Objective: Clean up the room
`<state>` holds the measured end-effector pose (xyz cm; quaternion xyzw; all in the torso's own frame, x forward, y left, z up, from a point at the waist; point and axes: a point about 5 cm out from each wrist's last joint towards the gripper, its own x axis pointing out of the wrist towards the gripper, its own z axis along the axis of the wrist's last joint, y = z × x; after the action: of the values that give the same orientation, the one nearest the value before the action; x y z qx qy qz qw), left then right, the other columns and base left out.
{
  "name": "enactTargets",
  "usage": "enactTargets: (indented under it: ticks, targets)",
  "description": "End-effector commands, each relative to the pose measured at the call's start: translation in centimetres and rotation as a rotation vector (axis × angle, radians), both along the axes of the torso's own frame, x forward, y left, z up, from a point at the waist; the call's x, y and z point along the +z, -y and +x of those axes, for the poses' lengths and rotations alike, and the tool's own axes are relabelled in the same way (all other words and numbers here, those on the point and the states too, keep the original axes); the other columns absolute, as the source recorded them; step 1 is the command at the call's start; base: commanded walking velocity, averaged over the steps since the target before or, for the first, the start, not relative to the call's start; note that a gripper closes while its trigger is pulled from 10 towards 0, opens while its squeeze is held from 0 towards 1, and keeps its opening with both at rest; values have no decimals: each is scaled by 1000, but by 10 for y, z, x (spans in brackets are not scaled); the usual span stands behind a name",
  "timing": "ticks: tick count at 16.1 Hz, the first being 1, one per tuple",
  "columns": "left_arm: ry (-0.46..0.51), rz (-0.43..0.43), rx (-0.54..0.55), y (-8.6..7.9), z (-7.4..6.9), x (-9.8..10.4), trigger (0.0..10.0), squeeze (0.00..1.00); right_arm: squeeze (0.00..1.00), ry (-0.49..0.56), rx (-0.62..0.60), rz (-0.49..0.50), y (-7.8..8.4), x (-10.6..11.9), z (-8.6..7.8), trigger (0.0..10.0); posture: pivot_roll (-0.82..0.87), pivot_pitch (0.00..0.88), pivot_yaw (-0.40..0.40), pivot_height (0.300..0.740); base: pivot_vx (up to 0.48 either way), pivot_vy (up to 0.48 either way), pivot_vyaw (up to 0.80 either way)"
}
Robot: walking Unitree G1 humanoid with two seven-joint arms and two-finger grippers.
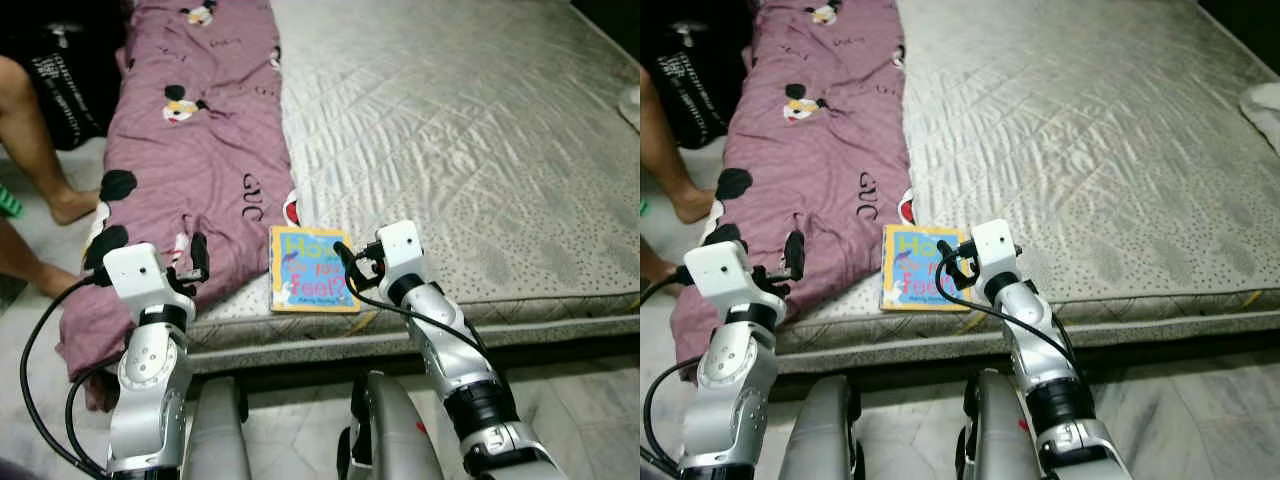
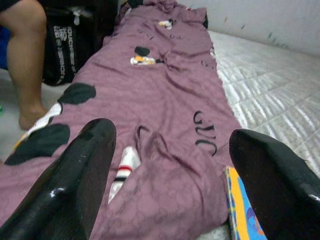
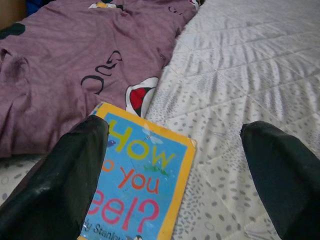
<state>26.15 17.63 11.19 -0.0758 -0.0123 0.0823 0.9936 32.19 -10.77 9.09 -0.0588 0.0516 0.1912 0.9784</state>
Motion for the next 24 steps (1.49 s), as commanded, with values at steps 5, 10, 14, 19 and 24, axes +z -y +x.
enactTargets:
  ticks: [5, 10, 14, 19, 24]
  targets:
    - [-75, -34, -15, 10, 15, -11, 10000, 0, 0, 13, -29, -21, 14, 3, -4, 10000, 42, 149, -48, 572, 0, 0, 0]
    - [-215, -143, -30, 15, 32, -30, 10000, 0, 0, 16, -100, -88, 53, 2, -19, 10000, -19, 194, -60, 572, 0, 0, 0]
    - [-287, -162, -37, 14, 37, -45, 10000, 0, 0, 7, -100, -102, 70, 4, -40, 10000, -69, 234, -63, 547, 0, 0, 0]
    - [-276, -188, -66, 15, 53, -44, 10000, 0, 0, -15, -117, -135, 76, 6, -48, 10000, -103, 260, -63, 527, 0, 0, 0]
    - [-264, -225, -127, 17, 68, -44, 10000, 0, 0, -21, -138, -156, 81, 9, -54, 10000, -137, 259, -55, 527, 0, 0, 0]
